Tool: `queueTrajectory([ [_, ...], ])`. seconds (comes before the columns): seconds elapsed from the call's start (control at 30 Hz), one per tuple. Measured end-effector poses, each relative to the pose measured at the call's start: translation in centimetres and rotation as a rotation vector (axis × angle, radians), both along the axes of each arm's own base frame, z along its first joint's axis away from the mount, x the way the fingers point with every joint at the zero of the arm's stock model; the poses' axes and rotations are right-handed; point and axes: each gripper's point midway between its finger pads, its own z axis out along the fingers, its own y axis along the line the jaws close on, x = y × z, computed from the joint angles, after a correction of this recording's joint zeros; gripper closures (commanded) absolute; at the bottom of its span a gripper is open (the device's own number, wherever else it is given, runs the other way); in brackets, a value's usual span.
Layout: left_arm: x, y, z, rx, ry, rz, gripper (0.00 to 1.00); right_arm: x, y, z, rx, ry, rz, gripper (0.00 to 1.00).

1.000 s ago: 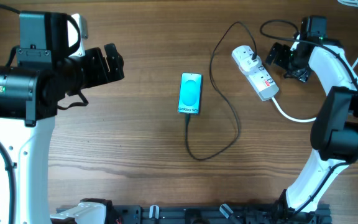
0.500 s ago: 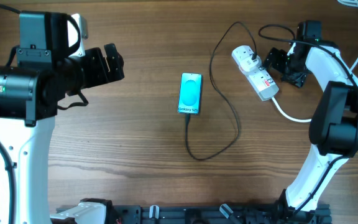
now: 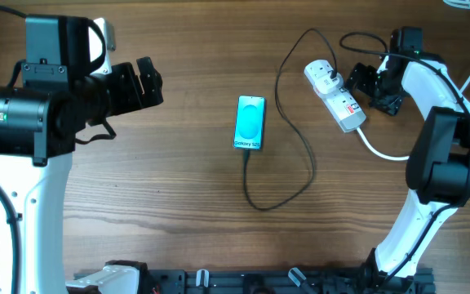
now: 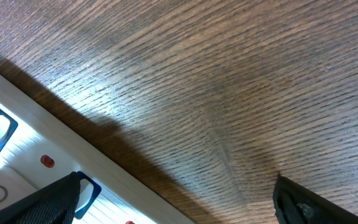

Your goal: Plug charger to phone and switch on socket

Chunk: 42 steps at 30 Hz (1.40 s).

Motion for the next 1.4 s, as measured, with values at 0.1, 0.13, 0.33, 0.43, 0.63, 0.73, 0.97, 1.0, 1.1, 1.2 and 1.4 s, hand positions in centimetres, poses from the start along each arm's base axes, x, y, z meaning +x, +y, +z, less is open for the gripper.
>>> queueTrajectory([
  [0.1,0.0,0.0,0.0,0.0,0.0,0.0,0.0,0.0,0.0,0.0,0.0,0.001,0.0,0.0],
  [0.13,0.0,0.0,0.0,0.0,0.0,0.0,0.0,0.0,0.0,0.0,0.001,0.0,0.001,0.0],
  [0.33,0.0,0.0,0.0,0.0,0.0,0.0,0.0,0.0,0.4,0.1,0.012,0.0,0.007,0.0],
  [0.43,0.0,0.0,0.0,0.0,0.0,0.0,0.0,0.0,0.6,0.1,0.016,0.0,0.011,0.0],
  [0.63,0.0,0.0,0.0,0.0,0.0,0.0,0.0,-0.3,1.0,0.1,0.027,0.013,0.021,0.0],
  [0.73,0.0,0.0,0.0,0.0,0.0,0.0,0.0,-0.5,1.1,0.1,0.03,0.019,0.025,0.0],
  [0.97,0.0,0.0,0.0,0.0,0.0,0.0,0.0,-2.7,2.6,2.1,0.067,0.071,0.065,0.0],
  [1.0,0.0,0.0,0.0,0.0,0.0,0.0,0.0,-2.7,2.5,4.8,0.059,0.021,0.065,0.0],
  [1.1,-0.1,0.0,0.0,0.001,0.003,0.0,0.0,-3.8,2.5,16.3,0.013,-0.22,0.069,0.0],
  [1.2,-0.1,0.1,-0.1,0.003,0.004,0.002,0.0,-7.6,3.0,23.7,-0.011,-0.356,0.072,0.0],
  [1.4,-0.1,0.1,-0.1,0.005,0.004,0.003,0.0,-17.7,7.1,26.1,-0.069,-0.529,0.189,0.0],
])
